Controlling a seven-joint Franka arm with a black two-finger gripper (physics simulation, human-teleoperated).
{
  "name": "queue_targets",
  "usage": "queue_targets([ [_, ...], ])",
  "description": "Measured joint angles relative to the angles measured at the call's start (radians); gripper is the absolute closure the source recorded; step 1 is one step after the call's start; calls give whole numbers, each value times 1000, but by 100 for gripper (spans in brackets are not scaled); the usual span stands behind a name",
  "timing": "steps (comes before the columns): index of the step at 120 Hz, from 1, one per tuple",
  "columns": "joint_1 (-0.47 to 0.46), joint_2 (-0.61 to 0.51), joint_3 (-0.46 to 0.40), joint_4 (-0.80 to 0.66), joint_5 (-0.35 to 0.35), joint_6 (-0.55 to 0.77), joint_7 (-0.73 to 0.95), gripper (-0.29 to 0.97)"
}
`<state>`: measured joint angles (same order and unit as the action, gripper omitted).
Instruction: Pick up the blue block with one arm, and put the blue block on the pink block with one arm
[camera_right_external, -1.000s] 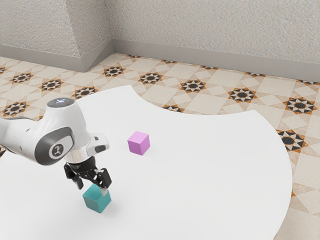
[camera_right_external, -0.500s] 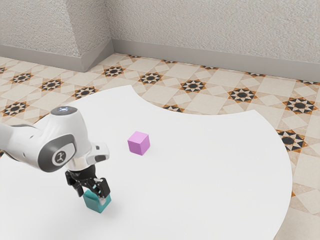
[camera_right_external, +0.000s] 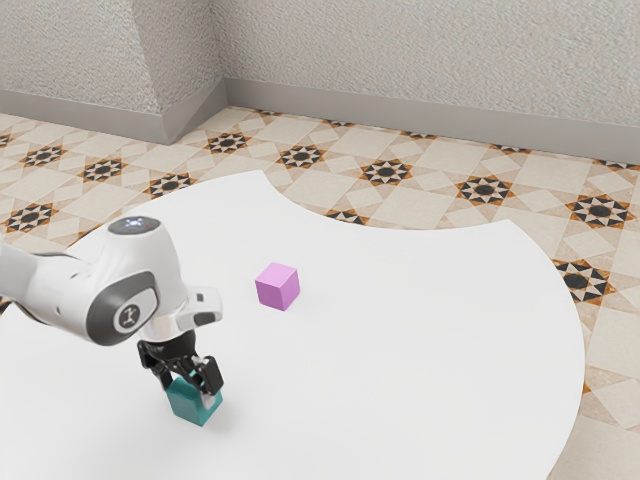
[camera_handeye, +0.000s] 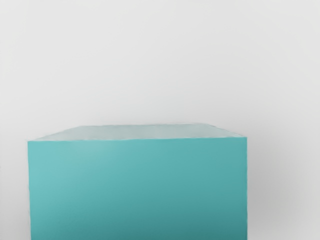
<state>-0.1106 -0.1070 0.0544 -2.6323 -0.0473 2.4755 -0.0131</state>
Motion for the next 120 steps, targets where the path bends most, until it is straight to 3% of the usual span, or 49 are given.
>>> queue_targets([
  [65, 8, 56, 0, 0, -6, 64, 30, 0],
  [90, 8, 48, 1, 3, -3, 70, 33, 25],
  [105, 9, 16, -1, 15, 6, 70, 30, 32],
  [120, 8, 9, -1, 177, 65, 49, 26, 34],
])
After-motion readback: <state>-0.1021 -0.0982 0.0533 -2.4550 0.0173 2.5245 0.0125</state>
